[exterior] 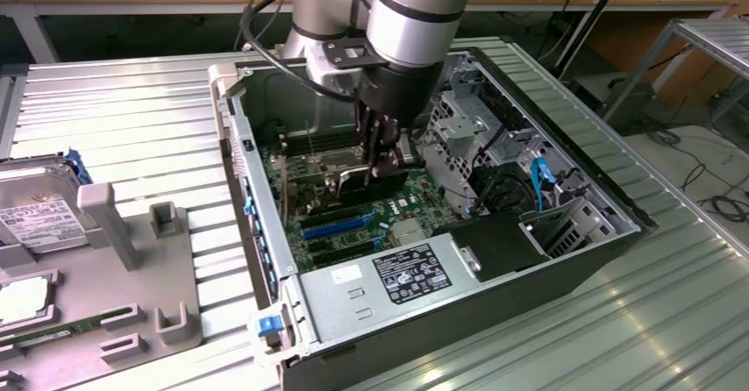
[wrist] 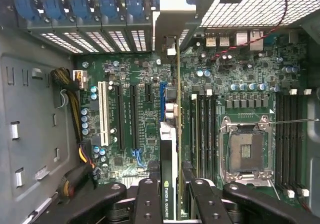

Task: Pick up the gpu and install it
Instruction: 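Insert the gpu into the slot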

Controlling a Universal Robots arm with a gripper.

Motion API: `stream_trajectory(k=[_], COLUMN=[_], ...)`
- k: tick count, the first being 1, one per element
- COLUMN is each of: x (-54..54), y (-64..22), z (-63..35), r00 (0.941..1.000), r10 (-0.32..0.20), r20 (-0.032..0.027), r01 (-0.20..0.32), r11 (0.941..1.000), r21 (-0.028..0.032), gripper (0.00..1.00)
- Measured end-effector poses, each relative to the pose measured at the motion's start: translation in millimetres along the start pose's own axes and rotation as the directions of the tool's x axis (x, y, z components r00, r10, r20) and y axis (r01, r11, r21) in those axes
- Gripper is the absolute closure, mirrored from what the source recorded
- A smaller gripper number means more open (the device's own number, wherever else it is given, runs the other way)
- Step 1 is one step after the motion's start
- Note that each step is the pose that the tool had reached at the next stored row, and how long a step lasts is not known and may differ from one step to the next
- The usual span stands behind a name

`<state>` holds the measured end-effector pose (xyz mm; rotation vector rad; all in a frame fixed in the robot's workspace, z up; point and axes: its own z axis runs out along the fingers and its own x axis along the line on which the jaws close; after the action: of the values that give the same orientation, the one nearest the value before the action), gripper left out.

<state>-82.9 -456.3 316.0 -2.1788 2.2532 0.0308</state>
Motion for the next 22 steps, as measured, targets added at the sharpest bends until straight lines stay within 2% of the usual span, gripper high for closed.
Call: stream_trajectory(k=[5, 9, 22], x=[2.1, 2.9, 3.2], y=[1.3, 3.6, 11.6], z=[11.8, 21.3, 24.3], r00=[1.0, 1.0, 1.0], r10=[0.0, 0.0, 0.0], r20=[0.0001, 0.0002, 0.0002], r01=[0.0, 0.0, 0.0], r11=[1.0, 1.0, 1.0], r21=[0.002, 0.006, 0.0074], gripper=[0.73, 0.73, 0.73])
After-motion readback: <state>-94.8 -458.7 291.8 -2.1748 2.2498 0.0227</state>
